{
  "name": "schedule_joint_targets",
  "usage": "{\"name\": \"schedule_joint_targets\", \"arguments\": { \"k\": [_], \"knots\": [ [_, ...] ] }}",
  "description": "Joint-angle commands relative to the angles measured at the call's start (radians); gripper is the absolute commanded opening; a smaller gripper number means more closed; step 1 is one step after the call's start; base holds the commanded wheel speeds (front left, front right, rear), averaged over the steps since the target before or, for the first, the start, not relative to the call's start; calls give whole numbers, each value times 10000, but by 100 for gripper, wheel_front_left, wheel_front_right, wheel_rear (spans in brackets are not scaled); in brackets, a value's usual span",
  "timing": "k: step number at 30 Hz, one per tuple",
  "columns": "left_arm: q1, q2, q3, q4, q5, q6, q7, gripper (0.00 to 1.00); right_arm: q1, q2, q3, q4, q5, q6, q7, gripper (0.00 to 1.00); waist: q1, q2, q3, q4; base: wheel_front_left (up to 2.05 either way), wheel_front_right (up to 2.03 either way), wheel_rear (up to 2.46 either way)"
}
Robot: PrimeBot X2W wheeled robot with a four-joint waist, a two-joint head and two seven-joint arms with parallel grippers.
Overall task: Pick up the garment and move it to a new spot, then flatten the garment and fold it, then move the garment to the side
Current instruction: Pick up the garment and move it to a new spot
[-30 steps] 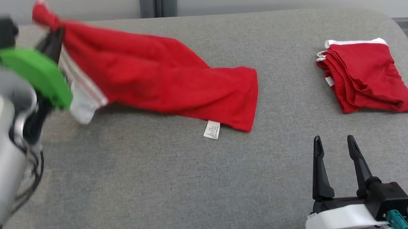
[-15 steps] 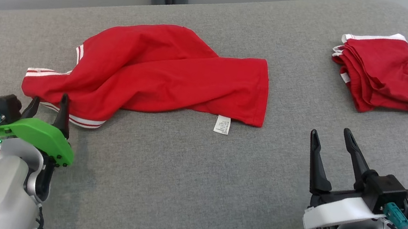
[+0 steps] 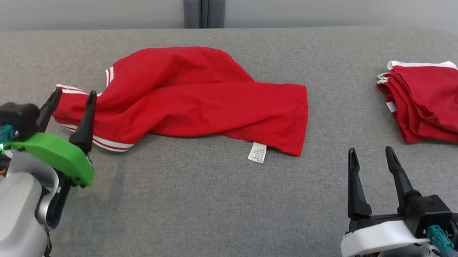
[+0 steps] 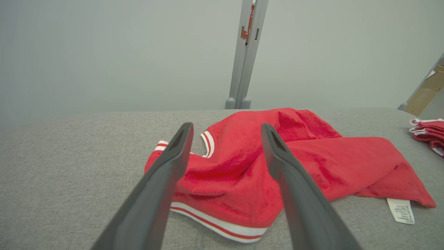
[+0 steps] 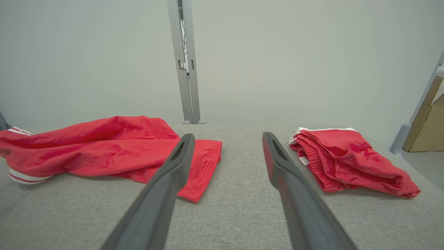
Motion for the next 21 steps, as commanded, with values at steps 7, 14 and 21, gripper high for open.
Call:
{"name": "schedule_joint_targets", "arguments": {
  "k": [7, 14, 21],
  "knots": [
    [2412, -521, 1156, -2433, 500, 566, -43, 100, 475, -6, -37, 83, -83, -15, -28, 100, 0, 0, -558, 429, 0, 0, 0],
    [4341, -1065, 2070, -4077, 1176, 737, -44, 100, 818, -3, 80, 122, 24, -15, -28, 100, 0, 0, -739, 551, 0, 0, 0],
    [5619, -1576, 2746, -5046, 1513, 647, -46, 100, 1070, -8, 203, 147, 258, -15, -28, 100, 0, 0, -790, 574, 0, 0, 0]
  ]
}}
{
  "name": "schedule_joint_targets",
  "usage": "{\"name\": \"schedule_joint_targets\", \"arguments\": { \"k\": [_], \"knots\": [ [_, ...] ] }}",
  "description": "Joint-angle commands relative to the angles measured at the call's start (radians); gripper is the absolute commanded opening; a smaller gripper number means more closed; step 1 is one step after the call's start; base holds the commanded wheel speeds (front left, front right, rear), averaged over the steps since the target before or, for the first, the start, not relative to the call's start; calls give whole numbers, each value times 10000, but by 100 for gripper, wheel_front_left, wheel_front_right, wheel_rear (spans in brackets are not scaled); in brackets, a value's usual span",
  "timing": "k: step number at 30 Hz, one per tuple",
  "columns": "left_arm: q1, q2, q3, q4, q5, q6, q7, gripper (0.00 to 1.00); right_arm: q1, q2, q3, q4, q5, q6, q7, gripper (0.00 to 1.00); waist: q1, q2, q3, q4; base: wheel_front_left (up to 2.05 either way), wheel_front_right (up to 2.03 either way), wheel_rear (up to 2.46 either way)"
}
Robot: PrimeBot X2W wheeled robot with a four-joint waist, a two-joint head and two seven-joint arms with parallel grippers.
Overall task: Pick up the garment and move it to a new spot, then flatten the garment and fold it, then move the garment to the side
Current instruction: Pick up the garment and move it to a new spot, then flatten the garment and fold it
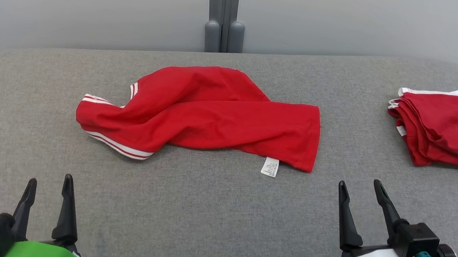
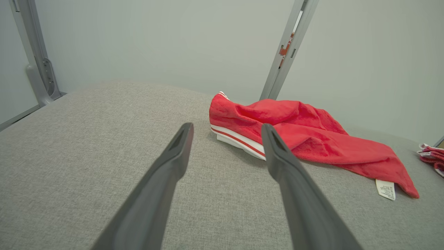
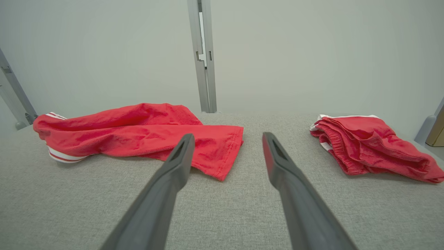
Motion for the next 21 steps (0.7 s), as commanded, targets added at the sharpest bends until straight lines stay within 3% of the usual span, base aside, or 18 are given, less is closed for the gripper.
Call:
{"name": "schedule_joint_targets", "arguments": {
  "k": [1, 21],
  "knots": [
    [201, -37, 90, -140, 164, -38, -4, 100, 136, -12, -10, 3, 112, -15, -28, 100, 0, 0, 1, -1, 0, 0, 0],
    [411, -321, 424, -78, 505, -322, -5, 100, 131, -12, 47, 113, 158, -15, -28, 100, 0, 0, 74, 11, 0, 0, 0]
  ]
}}
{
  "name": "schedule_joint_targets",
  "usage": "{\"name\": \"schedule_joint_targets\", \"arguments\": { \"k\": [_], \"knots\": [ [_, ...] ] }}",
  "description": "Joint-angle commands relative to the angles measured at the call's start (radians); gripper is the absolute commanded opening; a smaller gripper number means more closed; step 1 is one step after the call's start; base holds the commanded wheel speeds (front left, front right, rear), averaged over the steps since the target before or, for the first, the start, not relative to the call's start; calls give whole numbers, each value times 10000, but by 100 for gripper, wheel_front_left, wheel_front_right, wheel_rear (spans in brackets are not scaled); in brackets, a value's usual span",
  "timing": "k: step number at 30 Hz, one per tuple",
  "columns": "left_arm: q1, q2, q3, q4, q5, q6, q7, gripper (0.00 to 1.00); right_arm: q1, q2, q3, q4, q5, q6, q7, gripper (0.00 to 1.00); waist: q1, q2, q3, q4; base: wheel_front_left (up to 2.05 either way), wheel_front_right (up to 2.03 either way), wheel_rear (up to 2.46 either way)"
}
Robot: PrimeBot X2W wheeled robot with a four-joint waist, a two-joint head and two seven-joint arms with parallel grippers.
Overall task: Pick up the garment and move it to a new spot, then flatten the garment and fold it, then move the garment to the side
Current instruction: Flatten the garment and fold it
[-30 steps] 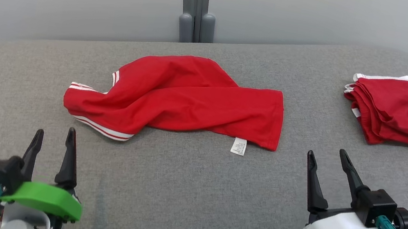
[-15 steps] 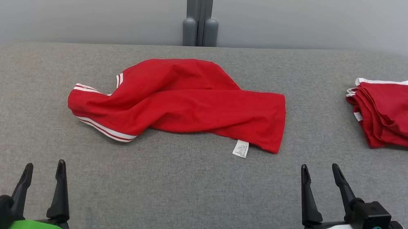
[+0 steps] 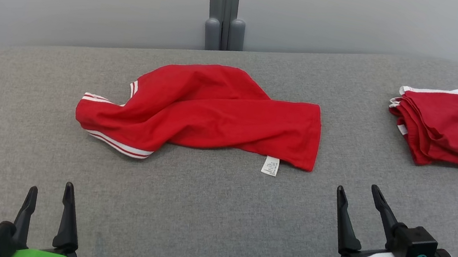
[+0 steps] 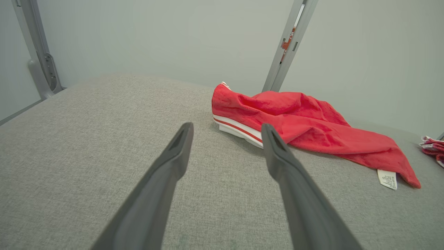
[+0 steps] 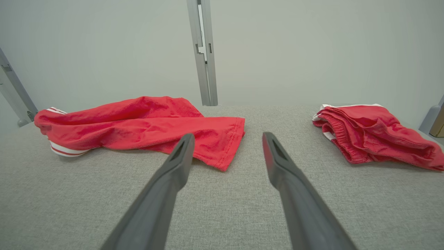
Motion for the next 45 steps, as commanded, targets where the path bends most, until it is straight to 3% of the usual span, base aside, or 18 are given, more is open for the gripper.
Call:
{"name": "schedule_joint_targets", "arguments": {
  "k": [1, 13, 23, 30, 41, 42, 43, 45],
  "knots": [
    [50, -4, 53, 11, 63, -40, -5, 100, -8, -10, -10, 26, -27, -15, -28, 100, 0, 0, 17, 5, 0, 0, 0],
    [-659, -1, -195, 219, 305, -148, -5, 100, -269, -10, -6, -82, -16, -15, -28, 100, 0, 0, 593, 3, 0, 0, 0],
    [-2712, 107, -843, 1452, 635, -219, 516, 100, -896, -10, 188, -191, 58, -15, -29, 100, 0, 0, 1913, -493, 0, 0, 0],
    [-4219, 318, -663, 2864, 728, 198, 826, 100, -1226, -8, 213, -230, 128, -15, -28, 100, 0, 0, 2644, -988, 0, 0, 0],
    [-5302, 512, -52, 4106, 254, 923, 1391, 100, -1306, -5, 364, -144, 296, -15, -28, 100, 0, 0, 2815, -1305, 0, 0, 0],
    [-5360, 525, -30, 4203, 256, 983, 1411, 67, -1314, -7, 382, -144, 318, -15, -28, 100, 0, 0, 2817, -1322, 0, 0, 0],
    [-5399, 531, -24, 4269, 241, 994, 1411, 47, -1319, -7, 397, -145, 330, -15, -28, 100, 0, 0, 2818, -1334, 0, 0, 0],
    [-5479, 540, -24, 4373, 183, 932, 1346, 0, -1312, -7, 422, -143, 357, -15, -28, 100, 0, 0, 2806, -1356, 0, 0, 0]
  ]
}}
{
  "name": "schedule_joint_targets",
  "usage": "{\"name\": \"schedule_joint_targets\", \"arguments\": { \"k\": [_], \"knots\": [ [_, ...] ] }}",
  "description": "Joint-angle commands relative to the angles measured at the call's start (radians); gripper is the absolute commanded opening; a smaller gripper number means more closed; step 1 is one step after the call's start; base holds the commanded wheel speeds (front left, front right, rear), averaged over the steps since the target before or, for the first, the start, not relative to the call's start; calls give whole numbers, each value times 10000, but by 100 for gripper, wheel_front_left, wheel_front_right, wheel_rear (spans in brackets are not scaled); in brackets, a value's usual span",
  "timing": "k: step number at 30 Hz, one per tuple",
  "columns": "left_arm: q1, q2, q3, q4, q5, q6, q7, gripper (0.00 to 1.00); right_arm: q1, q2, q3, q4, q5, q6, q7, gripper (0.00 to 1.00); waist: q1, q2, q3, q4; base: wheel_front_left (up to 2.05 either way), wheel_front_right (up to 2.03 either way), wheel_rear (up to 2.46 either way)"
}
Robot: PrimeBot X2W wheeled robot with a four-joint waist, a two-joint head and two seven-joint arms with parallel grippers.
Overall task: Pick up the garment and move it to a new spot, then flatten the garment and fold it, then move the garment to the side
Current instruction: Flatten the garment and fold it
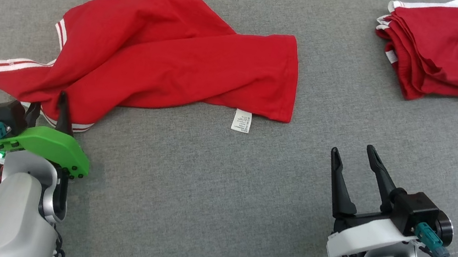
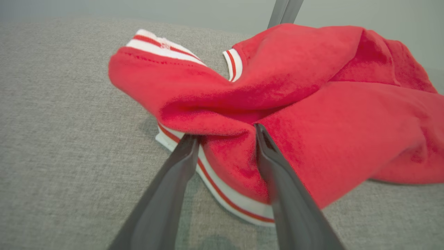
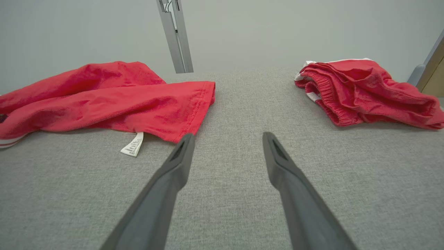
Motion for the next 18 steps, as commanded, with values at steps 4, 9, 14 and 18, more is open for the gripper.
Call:
{"name": "schedule_joint_targets", "arguments": {
  "k": [4, 9, 14, 18],
  "knots": [
    [-169, 81, 9, -72, -87, -217, -581, 0, -39, -5, -46, 19, 21, -15, -28, 100, 0, 0, -142, 12, 0, 0, 0],
    [329, 0, -172, -613, 124, -334, -1121, 0, 114, -5, -140, 66, -27, -15, -28, 100, 0, 0, -487, 183, 0, 0, 0],
    [1282, -110, -325, -2402, 310, -239, -1333, 0, 293, -5, -232, 93, -62, -15, -28, 100, 0, 0, -901, 484, 0, 0, 0],
    [2430, -200, -446, -4107, 442, 17, -1314, 0, 404, -5, -284, 124, -75, -15, -28, 100, 0, 0, -1202, 696, 0, 0, 0]
  ]
}}
